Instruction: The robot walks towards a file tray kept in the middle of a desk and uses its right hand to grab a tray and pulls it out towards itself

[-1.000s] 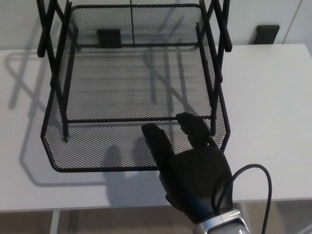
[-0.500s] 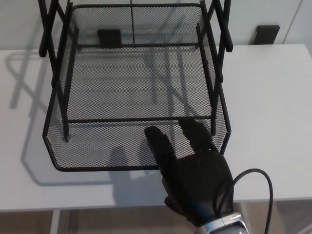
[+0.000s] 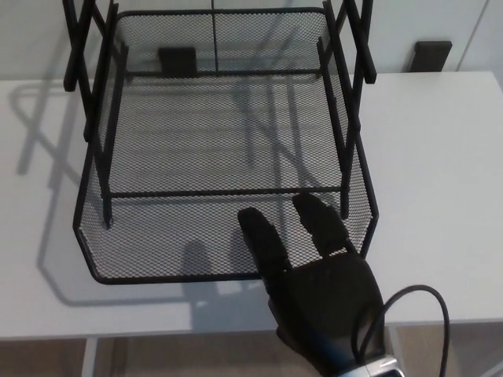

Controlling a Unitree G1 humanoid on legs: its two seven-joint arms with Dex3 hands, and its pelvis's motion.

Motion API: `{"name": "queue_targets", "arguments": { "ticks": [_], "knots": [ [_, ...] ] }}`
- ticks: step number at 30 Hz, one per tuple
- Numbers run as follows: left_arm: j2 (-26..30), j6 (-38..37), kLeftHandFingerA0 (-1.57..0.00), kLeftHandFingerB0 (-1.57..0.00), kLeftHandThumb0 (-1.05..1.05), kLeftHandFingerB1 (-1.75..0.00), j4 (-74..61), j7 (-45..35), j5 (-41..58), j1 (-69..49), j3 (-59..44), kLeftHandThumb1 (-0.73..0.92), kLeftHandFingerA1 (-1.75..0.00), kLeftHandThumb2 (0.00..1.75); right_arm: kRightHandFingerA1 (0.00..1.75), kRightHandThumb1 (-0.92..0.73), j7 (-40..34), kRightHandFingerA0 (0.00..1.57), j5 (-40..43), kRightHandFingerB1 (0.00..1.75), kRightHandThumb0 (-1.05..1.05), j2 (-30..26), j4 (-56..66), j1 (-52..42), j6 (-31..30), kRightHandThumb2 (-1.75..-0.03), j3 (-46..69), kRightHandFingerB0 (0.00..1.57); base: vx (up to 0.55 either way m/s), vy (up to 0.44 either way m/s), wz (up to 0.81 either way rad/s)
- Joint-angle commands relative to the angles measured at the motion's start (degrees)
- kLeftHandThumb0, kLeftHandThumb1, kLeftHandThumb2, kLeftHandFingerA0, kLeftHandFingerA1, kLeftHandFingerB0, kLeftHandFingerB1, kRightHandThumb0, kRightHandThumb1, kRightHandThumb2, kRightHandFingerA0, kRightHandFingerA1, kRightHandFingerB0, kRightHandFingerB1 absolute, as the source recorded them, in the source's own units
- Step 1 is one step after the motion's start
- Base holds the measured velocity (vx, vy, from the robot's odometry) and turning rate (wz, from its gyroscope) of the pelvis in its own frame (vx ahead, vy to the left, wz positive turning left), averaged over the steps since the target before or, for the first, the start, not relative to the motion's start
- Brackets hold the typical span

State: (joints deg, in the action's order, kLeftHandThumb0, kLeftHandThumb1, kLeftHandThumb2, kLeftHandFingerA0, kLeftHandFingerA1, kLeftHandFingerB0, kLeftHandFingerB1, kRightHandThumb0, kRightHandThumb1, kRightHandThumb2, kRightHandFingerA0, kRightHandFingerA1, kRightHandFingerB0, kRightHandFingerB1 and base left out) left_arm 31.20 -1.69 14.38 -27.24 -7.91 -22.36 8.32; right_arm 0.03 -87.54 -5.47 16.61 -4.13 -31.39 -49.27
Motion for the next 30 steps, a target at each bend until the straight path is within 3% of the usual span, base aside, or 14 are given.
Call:
{"name": "queue_targets", "arguments": {
  "ticks": [1, 4, 5, 6, 8, 9, 10, 11, 12, 13, 14, 28, 29, 30],
  "knots": [
    [1.6, -2.0, -0.58, -0.32, -0.48, -0.32, 1.3, -0.2, -1.8, 0.6, 0.5, 0.57, -0.38, 0.58, 0.42, -0.45, 0.7, 0.02, -2.0, 0.42, -0.75, -1.1, 5.6, -17.7, 0.3, -0.82, -10.7, 0.10, 0.00, 0.000, 0.00],
    [1.4, -2.0, -0.58, -0.32, -0.49, -0.33, 1.5, 0.0, -1.8, 0.5, 0.5, 0.57, -0.38, 0.58, 0.49, -0.45, -1.0, 0.04, -2.6, 0.45, -0.76, -2.0, 6.6, -19.4, 0.7, -0.81, -11.2, 0.09, 0.00, 0.000, 0.00],
    [1.5, -1.7, -0.57, -0.32, -0.49, -0.32, 1.4, 0.0, -1.9, 0.6, 0.5, 0.58, -0.38, 0.58, 0.49, -0.52, -1.7, 0.05, -2.3, 0.37, -0.73, -2.3, 7.0, -19.9, 0.9, -0.56, -11.4, 0.13, 0.00, 0.000, 0.00],
    [1.5, -1.8, -0.57, -0.32, -0.49, -0.32, 1.6, 0.0, -1.9, 0.7, 0.6, 0.58, -0.38, 0.58, 0.46, -0.45, -1.7, 0.02, -2.4, 0.45, -0.75, -2.8, 7.7, -20.5, 1.1, -0.81, -11.5, 0.08, 0.00, 0.000, 0.00],
    [1.7, -1.7, -0.56, -0.32, -0.49, -0.32, 1.3, -0.2, -1.8, 0.4, 0.5, 0.58, -0.38, 0.58, 0.45, -0.46, -2.1, 0.03, -2.9, 0.45, -0.76, -3.6, 8.2, -21.4, 1.1, -0.80, -11.7, 0.09, 0.00, 0.000, 0.00],
    [1.8, -1.8, -0.56, -0.32, -0.48, -0.32, 1.0, -0.1, -2.0, 0.3, 0.6, 0.58, -0.38, 0.58, 0.46, -0.51, -2.1, 0.04, -3.0, 0.36, -0.71, -3.9, 8.6, -21.9, 1.1, -0.57, -11.8, 0.13, 0.00, 0.000, 0.00],
    [1.8, -2.0, -0.56, -0.32, -0.48, -0.32, 1.2, -0.2, -2.0, 0.4, 0.6, 0.58, -0.38, 0.58, 0.47, -0.46, -2.3, 0.04, -2.9, 0.44, -0.77, -4.0, 8.7, -22.1, 1.1, -0.79, -11.7, 0.11, 0.00, 0.000, 0.00],
    [1.8, -2.0, -0.56, -0.32, -0.48, -0.32, 1.3, -0.2, -2.0, 0.4, 0.7, 0.58, -0.38, 0.58, 0.47, -0.46, -2.4, 0.04, -2.8, 0.44, -0.77, -4.1, 8.8, -22.3, 1.1, -0.79, -11.7, 0.11, 0.00, 0.000, 0.00],
    [1.8, -1.7, -0.56, -0.31, -0.48, -0.32, 1.1, -0.1, -2.2, 0.4, 0.7, 0.59, -0.38, 0.58, 0.56, -0.21, -2.8, 0.05, -2.8, 0.50, -0.37, -4.3, 8.7, -22.4, 1.2, -0.86, -11.6, 0.00, 0.00, 0.000, 0.00],
    [1.9, -1.9, -0.55, -0.31, -0.47, -0.32, 1.1, -0.1, -2.3, 0.4, 0.8, 0.59, -0.37, 0.58, 0.48, -0.52, -2.8, 0.04, -2.7, 0.35, -0.71, -4.4, 9.0, -22.6, 1.2, -0.56, -11.5, 0.15, 0.00, 0.000, 0.00],
    [1.8, -1.9, -0.54, -0.31, -0.46, -0.32, 1.1, -0.2, -2.1, 0.4, 0.7, 0.59, -0.37, 0.58, 0.56, -0.21, -2.9, 0.05, -2.8, 0.50, -0.37, -4.6, 9.1, -22.7, 1.2, -0.85, -11.5, 0.00, 0.00, 0.000, 0.00],
    [1.8, -2.4, -0.54, -0.29, -0.49, -0.32, 0.9, -2.4, 1.0, -0.5, -0.5, 0.59, -0.38, 0.58, 0.57, -0.15, -5.7, 0.06, -3.3, 0.50, -0.36, -6.5, 15.1, -24.4, 4.1, -0.81, -14.2, 0.00, 0.00, 0.000, 0.00],
    [2.0, -2.4, -0.54, -0.30, -0.50, -0.32, 0.7, -2.1, 0.3, -0.5, -0.3, 0.60, -0.38, 0.58, 0.51, -0.49, -5.3, 0.02, -3.5, 0.40, -0.71, -6.6, 15.7, -24.6, 4.3, -0.55, -14.5, 0.12, 0.00, 0.000, 0.00],
    [2.3, -1.9, -0.54, -0.31, -0.49, -0.32, 0.0, -1.3, -0.8, -0.6, 0.1, 0.60, -0.37, 0.58, 0.52, -0.50, -4.7, 0.02, -3.9, 0.41, -0.72, -7.0, 17.3, -25.1, 4.9, -0.55, -15.2, 0.12, 0.00, 0.000, 0.00]
  ]
}}
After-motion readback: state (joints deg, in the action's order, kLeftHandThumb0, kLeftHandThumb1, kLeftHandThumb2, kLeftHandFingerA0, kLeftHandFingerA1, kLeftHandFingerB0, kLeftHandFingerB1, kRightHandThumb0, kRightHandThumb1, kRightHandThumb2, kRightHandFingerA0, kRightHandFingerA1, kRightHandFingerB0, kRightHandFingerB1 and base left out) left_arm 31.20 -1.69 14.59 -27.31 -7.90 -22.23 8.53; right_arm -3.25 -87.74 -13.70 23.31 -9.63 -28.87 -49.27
